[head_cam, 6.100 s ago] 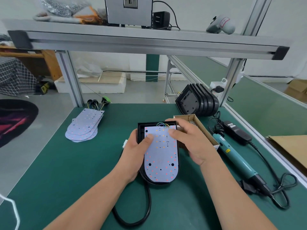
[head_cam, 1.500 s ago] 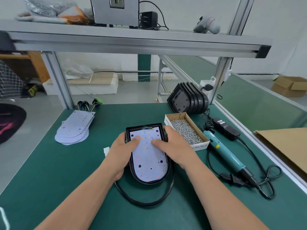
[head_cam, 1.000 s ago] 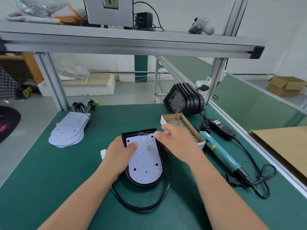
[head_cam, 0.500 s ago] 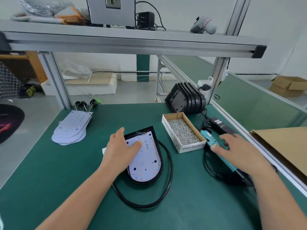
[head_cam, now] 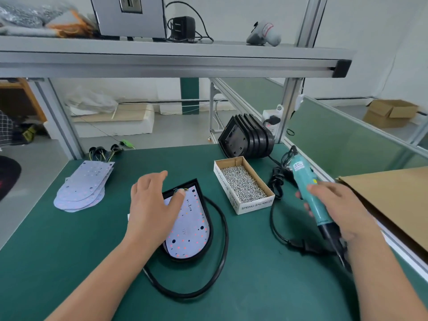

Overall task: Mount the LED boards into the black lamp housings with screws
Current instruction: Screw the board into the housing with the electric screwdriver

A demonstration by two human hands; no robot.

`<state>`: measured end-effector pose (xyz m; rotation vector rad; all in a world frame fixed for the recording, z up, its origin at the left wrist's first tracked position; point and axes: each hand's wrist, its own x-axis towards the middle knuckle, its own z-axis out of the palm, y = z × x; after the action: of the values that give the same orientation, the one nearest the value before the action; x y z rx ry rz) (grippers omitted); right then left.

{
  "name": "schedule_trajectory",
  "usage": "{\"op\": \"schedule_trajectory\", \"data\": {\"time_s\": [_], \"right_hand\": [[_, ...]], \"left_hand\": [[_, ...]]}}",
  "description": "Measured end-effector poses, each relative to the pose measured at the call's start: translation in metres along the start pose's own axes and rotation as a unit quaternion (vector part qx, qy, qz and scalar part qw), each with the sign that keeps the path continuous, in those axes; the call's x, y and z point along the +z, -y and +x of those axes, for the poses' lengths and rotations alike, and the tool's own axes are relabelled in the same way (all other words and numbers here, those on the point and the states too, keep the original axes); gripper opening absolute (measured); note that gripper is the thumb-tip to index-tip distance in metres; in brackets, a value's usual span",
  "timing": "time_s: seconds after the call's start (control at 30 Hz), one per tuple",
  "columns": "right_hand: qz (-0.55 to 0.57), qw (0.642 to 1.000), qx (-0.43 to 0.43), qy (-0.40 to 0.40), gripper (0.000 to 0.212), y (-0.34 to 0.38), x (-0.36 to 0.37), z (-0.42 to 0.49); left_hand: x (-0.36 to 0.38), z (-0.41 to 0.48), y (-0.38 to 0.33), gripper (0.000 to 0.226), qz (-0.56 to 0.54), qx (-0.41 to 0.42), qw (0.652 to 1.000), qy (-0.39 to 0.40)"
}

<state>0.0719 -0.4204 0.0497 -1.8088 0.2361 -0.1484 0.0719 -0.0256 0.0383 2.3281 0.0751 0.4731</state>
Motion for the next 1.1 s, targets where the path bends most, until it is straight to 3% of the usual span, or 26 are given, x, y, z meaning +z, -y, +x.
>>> {"op": "schedule_trajectory", "data": {"time_s": [0.07,0.13,0.2,0.33,0.47,0.63,0.8,1.1], "right_hand": [[0.168,0.986,0.011,0.003,0.035,0.005,0.001,0.003],[0.287,0.958,0.019,0.017,0.024,0.014,0.011,0.002],[0.392,0.919,0.036,0.021,0.018,0.026,0.026,0.001],[0.506,0.859,0.069,-0.015,0.024,0.054,0.053,0.006],[0.539,0.84,0.066,-0.008,0.023,0.064,0.07,0.015],[0.529,0.846,0.062,-0.011,0.019,0.039,0.072,0.019],[0.54,0.839,0.055,-0.026,0.018,0.029,0.064,0.022],[0.533,0.844,0.049,-0.026,0.015,0.027,0.065,0.023]], "left_hand": [[-0.003,-0.001,-0.017,0.048,0.017,0.087,0.996,-0.029],[-0.003,0.001,-0.037,0.033,0.031,0.169,0.985,-0.009],[0.005,0.006,-0.059,0.021,0.059,0.227,0.971,0.054],[0.045,0.03,-0.103,0.024,0.162,0.283,0.927,0.184],[0.09,0.054,-0.125,0.021,0.245,0.293,0.892,0.24],[0.12,0.064,-0.12,0.019,0.288,0.273,0.862,0.315],[0.125,0.066,-0.116,0.017,0.235,0.251,0.877,0.336],[0.12,0.062,-0.109,0.011,0.157,0.219,0.915,0.301]]}}
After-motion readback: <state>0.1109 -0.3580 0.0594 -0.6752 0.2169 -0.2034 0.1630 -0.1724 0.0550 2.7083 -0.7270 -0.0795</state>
